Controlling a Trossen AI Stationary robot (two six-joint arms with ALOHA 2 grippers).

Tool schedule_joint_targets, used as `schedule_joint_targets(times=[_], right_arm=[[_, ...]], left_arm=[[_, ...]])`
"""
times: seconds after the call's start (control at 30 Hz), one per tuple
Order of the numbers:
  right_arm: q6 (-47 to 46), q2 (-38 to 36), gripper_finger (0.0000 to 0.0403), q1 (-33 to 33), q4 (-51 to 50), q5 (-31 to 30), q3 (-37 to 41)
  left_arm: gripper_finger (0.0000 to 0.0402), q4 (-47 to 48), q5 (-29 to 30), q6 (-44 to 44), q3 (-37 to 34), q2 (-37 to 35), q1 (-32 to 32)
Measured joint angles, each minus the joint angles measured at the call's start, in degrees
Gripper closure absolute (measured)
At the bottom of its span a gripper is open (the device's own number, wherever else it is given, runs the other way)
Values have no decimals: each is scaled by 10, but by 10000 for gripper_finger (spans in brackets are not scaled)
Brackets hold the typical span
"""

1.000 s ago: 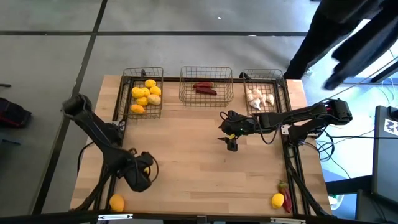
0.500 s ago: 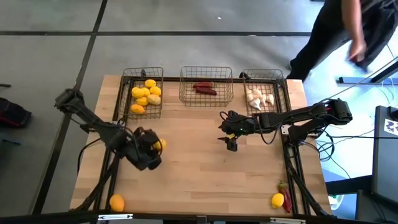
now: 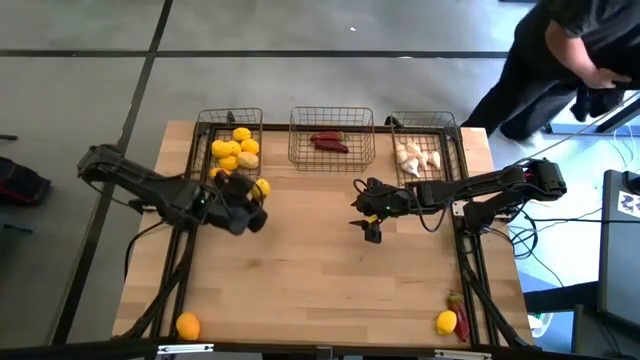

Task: Sort produce into baskets
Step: Put the yellow lemon into the left gold wire basket

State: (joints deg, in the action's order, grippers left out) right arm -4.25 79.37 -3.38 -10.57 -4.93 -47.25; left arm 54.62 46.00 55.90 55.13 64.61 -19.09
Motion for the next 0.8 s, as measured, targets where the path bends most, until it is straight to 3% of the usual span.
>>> schedule_joint_targets(times=[0.5, 0.8], right_arm=[[0, 0, 146, 0, -3, 0, 0], [0, 0, 146, 0, -3, 0, 0]], left_arm=[[226, 34, 2, -106, -7, -53, 254], [226, -5, -51, -166, -55, -52, 397]])
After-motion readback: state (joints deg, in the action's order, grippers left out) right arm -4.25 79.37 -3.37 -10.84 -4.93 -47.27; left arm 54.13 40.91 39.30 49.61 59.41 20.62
